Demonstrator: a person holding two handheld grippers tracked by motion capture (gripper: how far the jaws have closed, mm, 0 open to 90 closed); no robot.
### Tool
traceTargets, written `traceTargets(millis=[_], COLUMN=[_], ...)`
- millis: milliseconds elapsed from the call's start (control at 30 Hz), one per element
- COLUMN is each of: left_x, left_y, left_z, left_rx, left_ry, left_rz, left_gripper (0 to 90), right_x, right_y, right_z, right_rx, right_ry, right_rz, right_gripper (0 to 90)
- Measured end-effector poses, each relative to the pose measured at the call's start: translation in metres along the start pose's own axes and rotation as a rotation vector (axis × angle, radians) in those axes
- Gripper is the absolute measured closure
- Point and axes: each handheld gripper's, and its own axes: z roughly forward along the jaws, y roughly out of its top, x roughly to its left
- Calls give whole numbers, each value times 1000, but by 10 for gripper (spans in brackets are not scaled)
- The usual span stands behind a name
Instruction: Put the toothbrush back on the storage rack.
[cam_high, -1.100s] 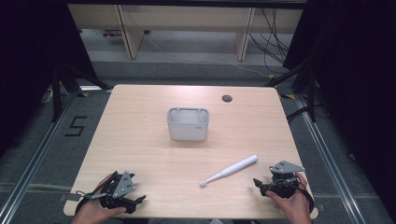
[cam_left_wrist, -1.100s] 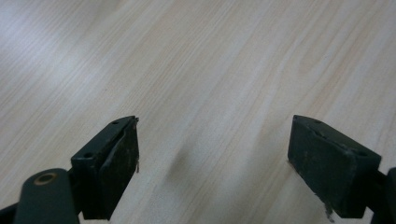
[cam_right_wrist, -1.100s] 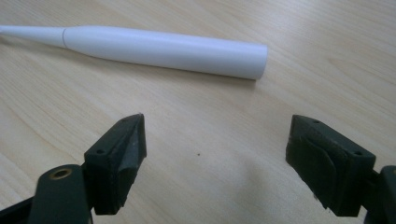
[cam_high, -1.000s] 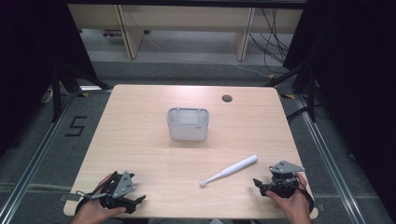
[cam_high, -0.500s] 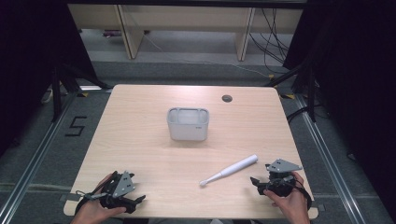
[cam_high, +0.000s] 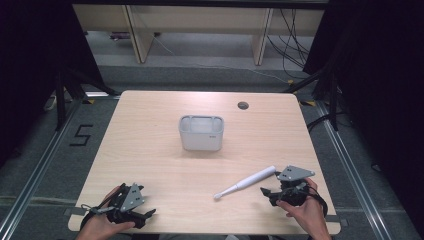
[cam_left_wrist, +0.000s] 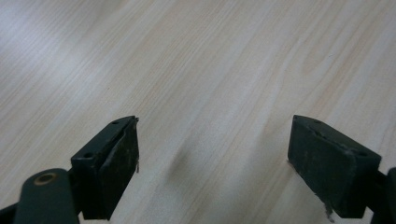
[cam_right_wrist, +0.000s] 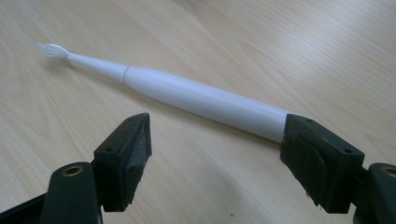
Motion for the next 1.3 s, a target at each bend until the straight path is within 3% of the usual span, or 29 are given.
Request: traceTargets(millis=[100, 233, 433, 467, 533, 700, 767, 900, 1000, 1100, 1200, 1267, 1300], left_x=[-2, -1, -1, 0, -1, 0, -2, 0, 0, -1, 0, 0, -1], left_y=[0, 0, 0, 0, 0, 0, 0, 0, 0, 0, 0, 0, 0], left_z=[1, 0, 0, 0, 0, 0, 1, 0, 0, 0, 0, 0, 0], left_rx=[-6, -7, -8, -1, -7, 5, -7, 4, 4, -8, -2, -3, -8], left_ry=[-6, -3, -4, -2, -7, 0, -9, -1, -2, -9, -2, -2, -8], left_rz=[-19, -7, -6, 1, -13, 3, -17, 3, 4, -11, -1, -2, -5], left_gripper=[162, 162, 162, 162, 162, 162, 162, 162, 162, 161, 162, 162, 162], right_x=[5, 8, 8, 7, 7, 8, 7, 8, 5, 5, 4, 7, 6], right_y=[8, 21, 28, 30, 35, 41, 45, 49, 51, 51, 51, 51, 52], right_z=[3, 11, 22, 26, 32, 39, 42, 49, 58, 59, 64, 65, 66], right_rx=[28, 51, 71, 72, 107, 132, 152, 184, 195, 214, 229, 246, 247], right_ry=[24, 51, 74, 73, 82, 97, 101, 102, 134, 115, 151, 134, 141], right_rz=[-6, -87, -108, -129, -123, -147, -160, -166, -231, -216, -233, -212, -242], right_gripper=[262, 283, 293, 296, 306, 310, 311, 316, 326, 326, 326, 328, 339])
